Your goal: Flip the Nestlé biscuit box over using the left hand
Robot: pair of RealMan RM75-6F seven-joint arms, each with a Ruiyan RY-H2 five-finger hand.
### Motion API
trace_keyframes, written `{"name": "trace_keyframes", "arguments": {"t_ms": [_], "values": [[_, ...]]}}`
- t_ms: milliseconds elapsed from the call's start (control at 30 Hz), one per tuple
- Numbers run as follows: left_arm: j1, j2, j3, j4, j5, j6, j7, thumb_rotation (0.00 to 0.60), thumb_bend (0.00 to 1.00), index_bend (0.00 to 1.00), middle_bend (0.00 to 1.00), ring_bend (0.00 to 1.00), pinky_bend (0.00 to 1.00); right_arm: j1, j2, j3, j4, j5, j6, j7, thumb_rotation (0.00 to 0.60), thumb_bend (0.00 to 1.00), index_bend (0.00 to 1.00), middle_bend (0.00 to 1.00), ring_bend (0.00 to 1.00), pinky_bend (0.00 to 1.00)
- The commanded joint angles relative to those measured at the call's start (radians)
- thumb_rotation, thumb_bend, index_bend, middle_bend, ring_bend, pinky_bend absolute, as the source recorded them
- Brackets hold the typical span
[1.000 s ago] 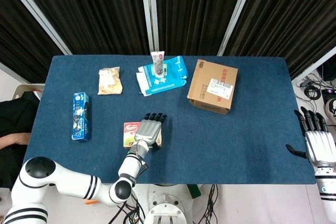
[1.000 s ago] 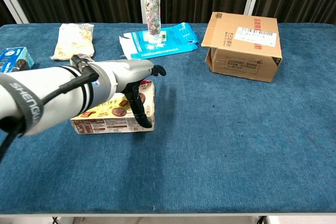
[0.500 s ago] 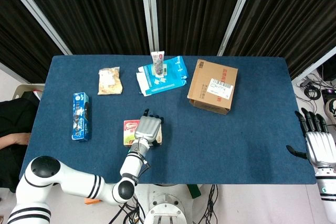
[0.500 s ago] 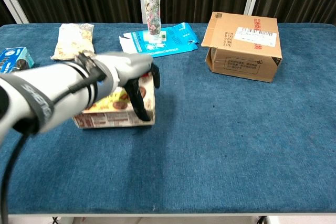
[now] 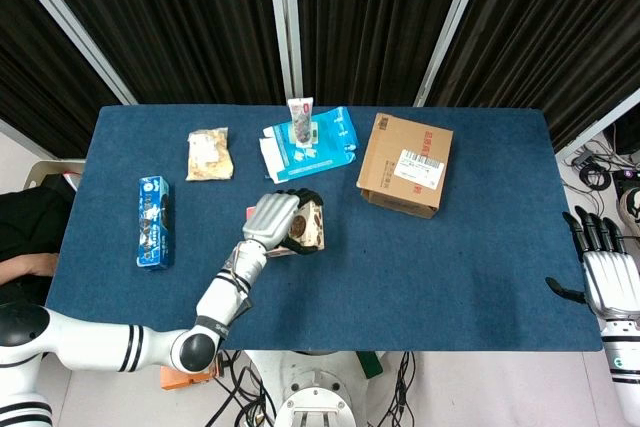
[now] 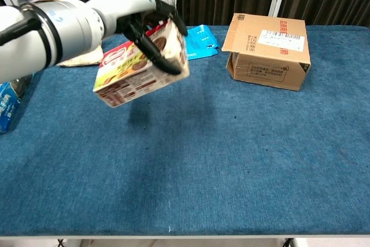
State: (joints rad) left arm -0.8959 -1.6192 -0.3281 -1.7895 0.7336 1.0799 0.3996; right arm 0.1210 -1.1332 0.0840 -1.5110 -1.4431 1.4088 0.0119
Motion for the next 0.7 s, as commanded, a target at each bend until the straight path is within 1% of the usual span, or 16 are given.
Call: {"name": "trace_keyframes", "arguments": {"t_ms": [33,133,167,267,300,433,533,700], "values": [[0.112,0.009,-0.021,0.148,0.306,-0.142,-0.449,0.600,0.01,0.33,0.42,0.30,0.32,0.000,0.001,0.000,-0.004,0.001,-0.001,-0.003,0.600,0.24,0.00,0.00,0.00,0.00],[0.139,-0.027,-0.011,0.253,0.455,-0.147,-0.693,0.600,0.01,0.33,0.41,0.30,0.32,-0.001,0.001,0.000,-0.008,0.006,-0.003,-0.007,0.600,0.24,0.00,0.00,0.00,0.00],[0.145,-0.042,0.000,0.301,0.513,-0.147,-0.798,0.600,0.01,0.33,0.41,0.29,0.32,-0.001,0.001,0.000,-0.011,0.008,-0.004,-0.009,0.600,0.24,0.00,0.00,0.00,0.00],[0.150,-0.086,0.026,0.414,0.608,-0.140,-1.028,0.600,0.01,0.33,0.40,0.29,0.32,-0.003,0.003,0.000,-0.018,0.010,-0.002,-0.016,0.600,0.24,0.00,0.00,0.00,0.00],[0.150,-0.101,0.034,0.448,0.629,-0.135,-1.079,0.600,0.00,0.33,0.40,0.29,0.32,-0.003,0.003,0.000,-0.020,0.010,-0.001,-0.017,0.600,0.24,0.00,0.00,0.00,0.00],[0.139,-0.180,0.064,0.597,0.696,-0.095,-1.226,0.600,0.00,0.33,0.39,0.29,0.32,-0.005,0.007,0.002,-0.035,0.017,-0.001,-0.035,0.600,0.24,0.00,0.00,0.00,0.00],[0.126,-0.233,0.076,0.682,0.722,-0.071,-1.293,0.600,0.00,0.33,0.39,0.29,0.32,-0.006,0.010,0.002,-0.049,0.019,0.002,-0.048,0.600,0.24,0.00,0.00,0.00,0.00],[0.105,-0.316,0.086,0.813,0.746,-0.031,-1.354,0.600,0.00,0.33,0.39,0.28,0.31,-0.010,0.012,0.002,-0.067,0.025,0.007,-0.068,0.600,0.24,0.00,0.00,0.00,0.00]]}}
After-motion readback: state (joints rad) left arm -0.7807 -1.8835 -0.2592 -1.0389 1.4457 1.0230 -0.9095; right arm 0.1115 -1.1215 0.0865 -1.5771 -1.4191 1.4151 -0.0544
